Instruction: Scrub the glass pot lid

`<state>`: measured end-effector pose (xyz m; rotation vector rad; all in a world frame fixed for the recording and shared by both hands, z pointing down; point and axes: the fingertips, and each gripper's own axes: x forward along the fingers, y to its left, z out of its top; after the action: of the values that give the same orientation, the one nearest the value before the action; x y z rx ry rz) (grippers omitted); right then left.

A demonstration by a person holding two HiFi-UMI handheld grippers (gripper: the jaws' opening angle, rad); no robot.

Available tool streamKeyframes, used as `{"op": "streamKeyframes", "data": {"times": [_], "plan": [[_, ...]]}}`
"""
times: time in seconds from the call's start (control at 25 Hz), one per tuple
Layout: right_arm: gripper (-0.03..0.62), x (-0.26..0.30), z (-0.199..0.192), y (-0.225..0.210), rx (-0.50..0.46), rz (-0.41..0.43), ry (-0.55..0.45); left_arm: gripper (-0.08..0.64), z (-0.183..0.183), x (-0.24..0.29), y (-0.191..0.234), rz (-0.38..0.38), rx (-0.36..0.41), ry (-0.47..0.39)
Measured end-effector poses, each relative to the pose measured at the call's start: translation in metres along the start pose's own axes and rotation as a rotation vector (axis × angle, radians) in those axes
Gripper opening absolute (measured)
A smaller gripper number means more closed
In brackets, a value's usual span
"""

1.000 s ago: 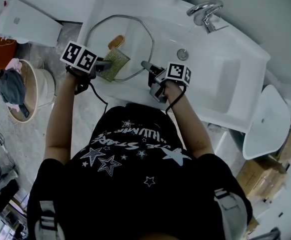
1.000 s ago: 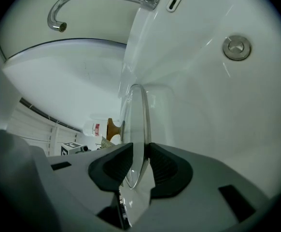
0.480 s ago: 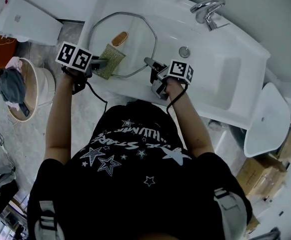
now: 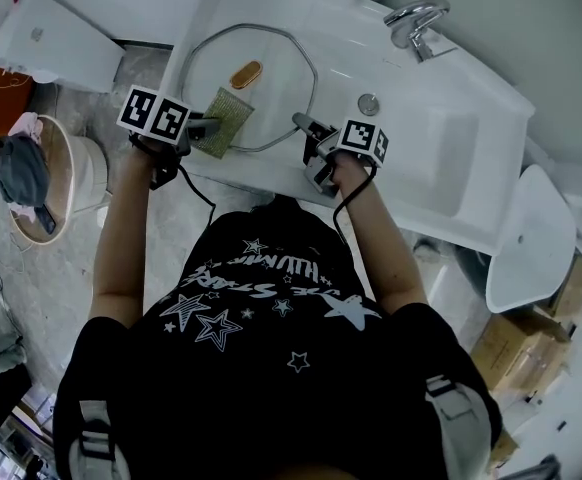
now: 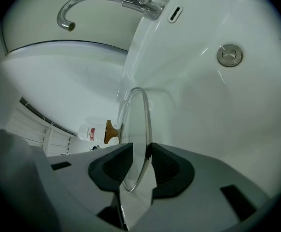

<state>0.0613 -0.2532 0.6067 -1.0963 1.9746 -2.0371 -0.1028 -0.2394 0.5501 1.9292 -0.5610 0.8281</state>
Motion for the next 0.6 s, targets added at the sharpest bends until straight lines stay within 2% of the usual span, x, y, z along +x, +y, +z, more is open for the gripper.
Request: {"op": "streamKeyframes", "data": {"times": [0.36,0.6], "plan": [[0.155,-0.01,0.001,0.001,-0.054,-0.058,-0.026,0.071,-0.001,-0.004,-0.012,-0.043,0.003,-0.059],[0.161,-0.035,0.003,0.003,-0.099,-0.101,-0.104,0.071,-0.004,-0.019,-0.025,-0.064,0.009,-0.132]]}}
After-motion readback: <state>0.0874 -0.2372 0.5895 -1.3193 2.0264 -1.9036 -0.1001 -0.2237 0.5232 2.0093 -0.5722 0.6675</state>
